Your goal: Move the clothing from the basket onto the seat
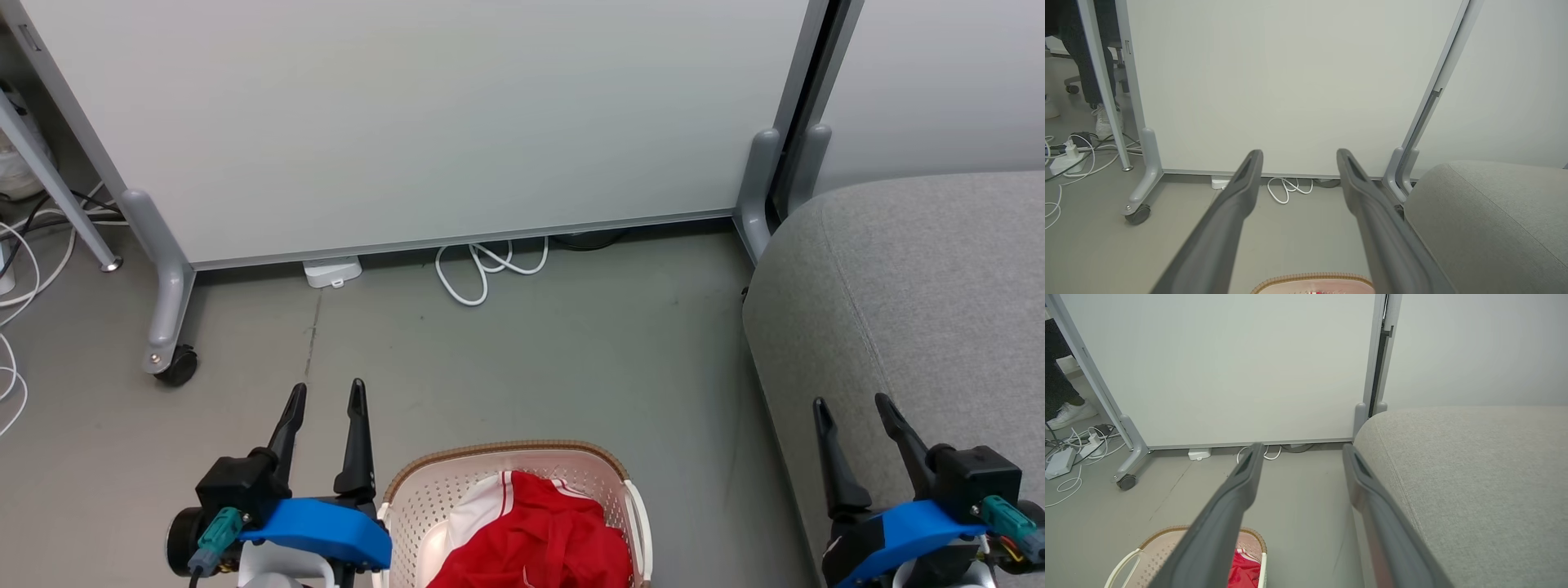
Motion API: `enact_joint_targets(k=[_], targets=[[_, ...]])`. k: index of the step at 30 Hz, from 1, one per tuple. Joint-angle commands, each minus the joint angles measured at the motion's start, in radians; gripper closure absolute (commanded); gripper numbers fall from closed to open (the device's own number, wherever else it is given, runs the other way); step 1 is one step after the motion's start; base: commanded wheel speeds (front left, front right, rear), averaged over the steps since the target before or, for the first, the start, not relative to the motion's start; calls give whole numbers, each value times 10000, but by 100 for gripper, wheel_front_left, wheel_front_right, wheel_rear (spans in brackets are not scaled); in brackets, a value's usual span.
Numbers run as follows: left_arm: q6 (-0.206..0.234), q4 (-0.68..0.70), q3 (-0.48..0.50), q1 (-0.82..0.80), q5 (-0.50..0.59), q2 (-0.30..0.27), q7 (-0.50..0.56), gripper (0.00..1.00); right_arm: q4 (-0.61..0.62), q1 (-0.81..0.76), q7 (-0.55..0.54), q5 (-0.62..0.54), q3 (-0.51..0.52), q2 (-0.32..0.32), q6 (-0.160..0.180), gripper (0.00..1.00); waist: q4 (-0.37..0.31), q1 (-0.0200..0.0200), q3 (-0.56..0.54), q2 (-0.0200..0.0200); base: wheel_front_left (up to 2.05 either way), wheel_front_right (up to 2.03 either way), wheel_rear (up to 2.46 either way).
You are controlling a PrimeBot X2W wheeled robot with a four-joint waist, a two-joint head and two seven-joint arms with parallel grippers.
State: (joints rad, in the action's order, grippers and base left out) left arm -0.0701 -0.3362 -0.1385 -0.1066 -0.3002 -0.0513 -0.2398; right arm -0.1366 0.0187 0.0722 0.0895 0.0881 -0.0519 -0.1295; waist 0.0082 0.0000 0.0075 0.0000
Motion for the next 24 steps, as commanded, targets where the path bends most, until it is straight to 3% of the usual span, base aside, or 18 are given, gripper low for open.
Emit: enact_joint_targets(k=[1,12,24], targets=[[23,-22,-40,-163,159,4,-97,0,88,-64,62,-229,30,22,-19,0,9,0,-8,0,0,0,0],[82,-105,-203,-164,719,8,-280,0,108,-137,175,-1011,126,29,-20,0,106,0,-12,0,0,0,0],[118,-55,-172,-44,584,10,-269,0,83,-153,180,-811,167,27,-13,0,17,0,-32,0,0,0,0]])
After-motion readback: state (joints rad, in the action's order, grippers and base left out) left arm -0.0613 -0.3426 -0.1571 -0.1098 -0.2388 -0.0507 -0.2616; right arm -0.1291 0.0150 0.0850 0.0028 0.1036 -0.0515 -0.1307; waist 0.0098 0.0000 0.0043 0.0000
